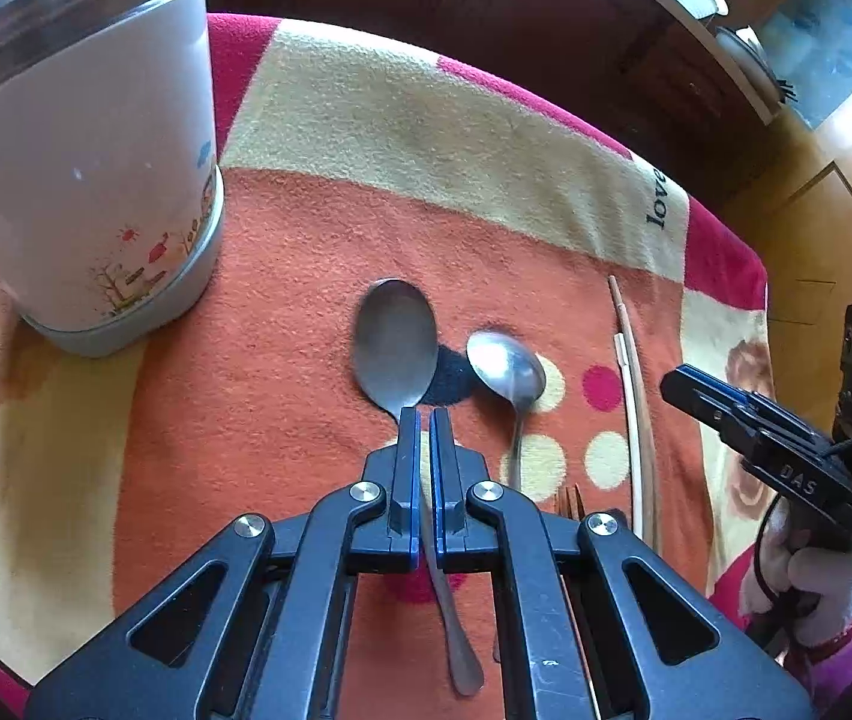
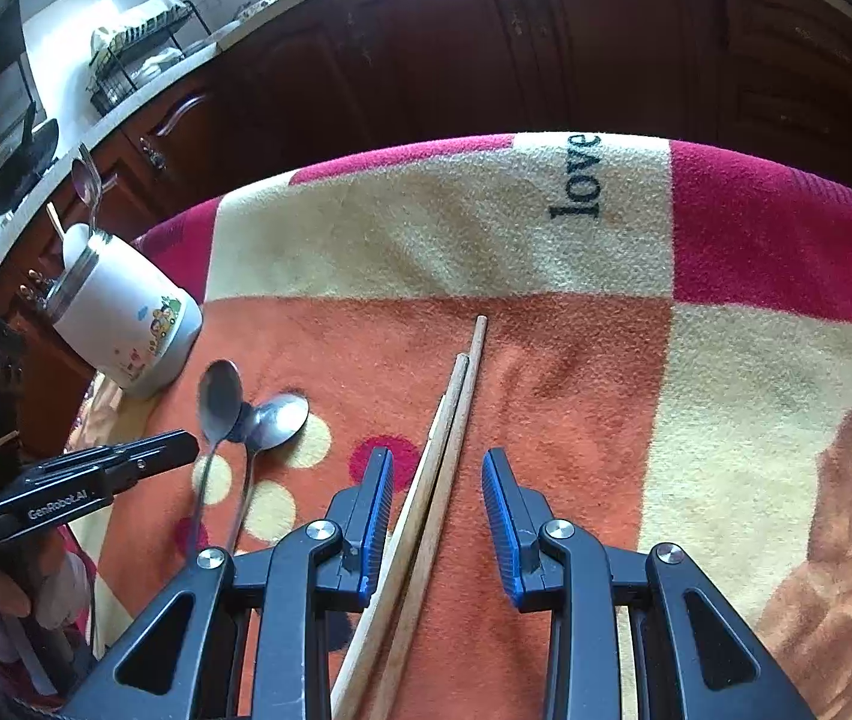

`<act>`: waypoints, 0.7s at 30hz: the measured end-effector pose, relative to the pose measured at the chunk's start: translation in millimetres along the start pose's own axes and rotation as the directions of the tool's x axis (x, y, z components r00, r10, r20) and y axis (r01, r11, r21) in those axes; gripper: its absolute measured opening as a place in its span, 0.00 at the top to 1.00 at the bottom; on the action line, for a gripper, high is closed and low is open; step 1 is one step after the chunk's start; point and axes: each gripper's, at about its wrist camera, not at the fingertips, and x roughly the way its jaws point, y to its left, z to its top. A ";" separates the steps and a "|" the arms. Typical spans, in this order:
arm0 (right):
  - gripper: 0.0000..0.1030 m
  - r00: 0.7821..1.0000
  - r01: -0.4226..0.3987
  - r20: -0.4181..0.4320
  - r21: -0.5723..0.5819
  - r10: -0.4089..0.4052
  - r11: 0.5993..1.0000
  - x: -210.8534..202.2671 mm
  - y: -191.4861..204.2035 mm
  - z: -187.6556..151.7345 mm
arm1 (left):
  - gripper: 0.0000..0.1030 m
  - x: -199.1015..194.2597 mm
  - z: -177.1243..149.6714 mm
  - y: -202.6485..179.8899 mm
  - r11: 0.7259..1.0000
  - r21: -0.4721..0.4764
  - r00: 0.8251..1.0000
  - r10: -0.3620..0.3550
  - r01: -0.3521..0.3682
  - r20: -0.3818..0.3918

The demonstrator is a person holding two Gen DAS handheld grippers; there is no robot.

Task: Organize utensils
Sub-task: 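Close left gripper on a metal spoon while right gripper closes on a wooden chopstick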

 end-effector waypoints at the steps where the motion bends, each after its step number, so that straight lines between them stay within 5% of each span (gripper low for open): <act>1: 0.71 1.000 0.004 -0.001 -0.001 -0.004 1.000 1.7 0.3 0.8 | 0.99 -0.5 0.2 -0.1 1.000 -0.006 1.000 -0.002 0.002 -0.003; 4: 0.74 1.000 0.012 -0.006 0.000 -0.012 1.000 5.6 -0.4 3.6 | 0.96 -4.5 0.9 1.3 1.000 -0.025 1.000 -0.009 0.009 0.006; 8: 0.77 1.000 0.013 -0.006 -0.027 -0.013 1.000 10.5 7.9 10.4 | 0.63 -9.5 4.8 7.2 0.998 -0.055 0.999 0.007 -0.005 0.039; 15: 0.93 0.997 0.067 -0.019 -0.072 -0.069 0.995 31.2 16.0 19.1 | 0.62 3.5 18.2 13.6 0.993 -0.074 0.993 0.098 -0.093 0.062; 21: 0.94 0.999 0.037 -0.003 -0.040 -0.038 0.998 23.1 2.2 16.5 | 0.64 21.2 25.6 3.5 0.991 -0.028 0.989 0.133 -0.131 0.067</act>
